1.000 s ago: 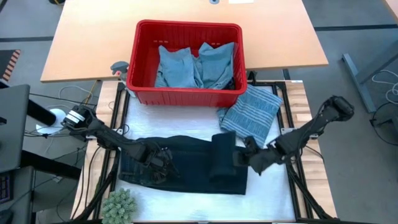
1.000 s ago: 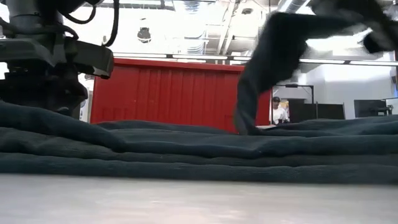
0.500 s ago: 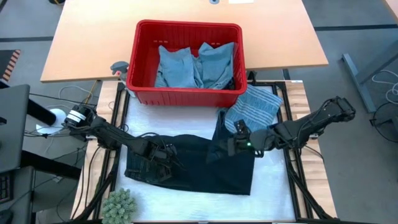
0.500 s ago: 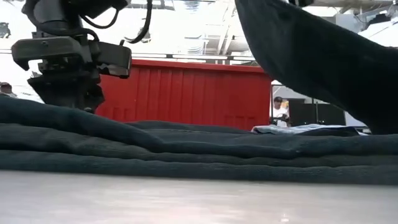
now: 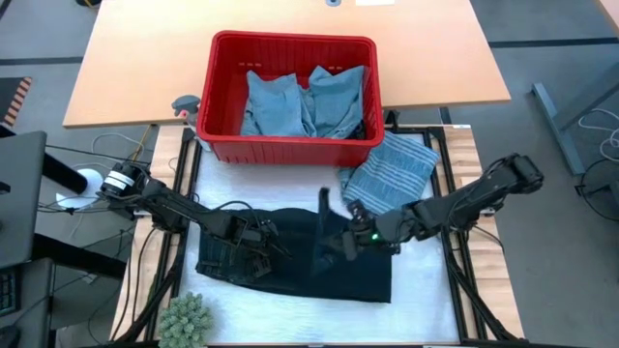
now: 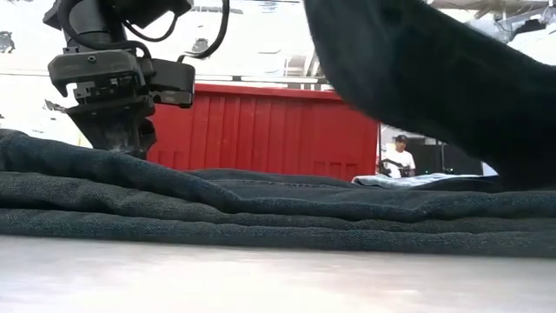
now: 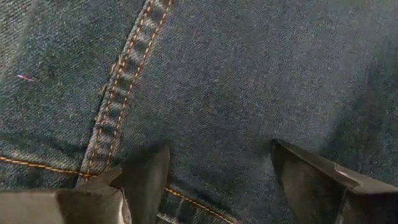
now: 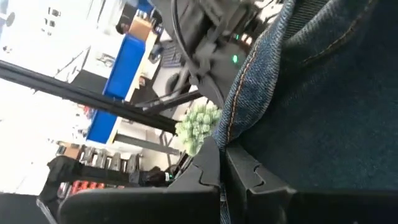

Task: Fold Laundry from Bin
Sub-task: Fold the black pants

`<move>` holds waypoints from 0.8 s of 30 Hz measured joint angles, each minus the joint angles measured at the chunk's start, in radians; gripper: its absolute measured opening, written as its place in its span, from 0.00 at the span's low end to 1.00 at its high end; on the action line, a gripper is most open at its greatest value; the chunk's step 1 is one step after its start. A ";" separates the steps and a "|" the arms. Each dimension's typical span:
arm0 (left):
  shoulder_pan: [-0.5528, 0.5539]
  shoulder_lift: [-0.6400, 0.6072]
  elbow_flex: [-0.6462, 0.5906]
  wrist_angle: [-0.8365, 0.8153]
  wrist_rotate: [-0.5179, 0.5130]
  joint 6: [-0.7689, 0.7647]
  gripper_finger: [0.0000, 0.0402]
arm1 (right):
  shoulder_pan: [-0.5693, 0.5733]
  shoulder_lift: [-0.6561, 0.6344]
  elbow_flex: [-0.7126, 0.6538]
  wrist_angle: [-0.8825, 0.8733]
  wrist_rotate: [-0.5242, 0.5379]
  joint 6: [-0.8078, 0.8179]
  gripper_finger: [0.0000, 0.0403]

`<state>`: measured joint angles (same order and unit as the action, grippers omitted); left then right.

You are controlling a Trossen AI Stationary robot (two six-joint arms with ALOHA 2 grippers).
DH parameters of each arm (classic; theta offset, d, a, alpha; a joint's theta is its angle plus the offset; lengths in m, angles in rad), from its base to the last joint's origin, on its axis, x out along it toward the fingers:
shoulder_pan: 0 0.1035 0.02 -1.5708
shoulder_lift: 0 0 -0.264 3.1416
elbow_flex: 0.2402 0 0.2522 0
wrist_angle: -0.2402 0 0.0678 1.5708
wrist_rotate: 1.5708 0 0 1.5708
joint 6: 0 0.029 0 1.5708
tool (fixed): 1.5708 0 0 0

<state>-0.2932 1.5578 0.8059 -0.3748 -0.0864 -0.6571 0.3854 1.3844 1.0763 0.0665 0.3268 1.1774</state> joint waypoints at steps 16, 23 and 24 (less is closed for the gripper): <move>0.001 -0.003 0.001 0.010 0.027 0.000 0.68 | -0.019 0.207 0.000 0.289 -0.123 0.019 0.06; 0.005 -0.049 0.040 -0.052 0.105 -0.004 0.68 | -0.020 0.205 0.000 0.281 -0.122 -0.006 0.06; 0.006 -0.055 0.050 -0.062 0.105 0.003 0.68 | -0.020 0.205 0.000 0.281 -0.121 -0.006 0.06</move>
<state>-0.2874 1.5032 0.8563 -0.4363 0.0181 -0.6544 0.3650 1.5898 1.0760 0.3473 0.2055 1.1712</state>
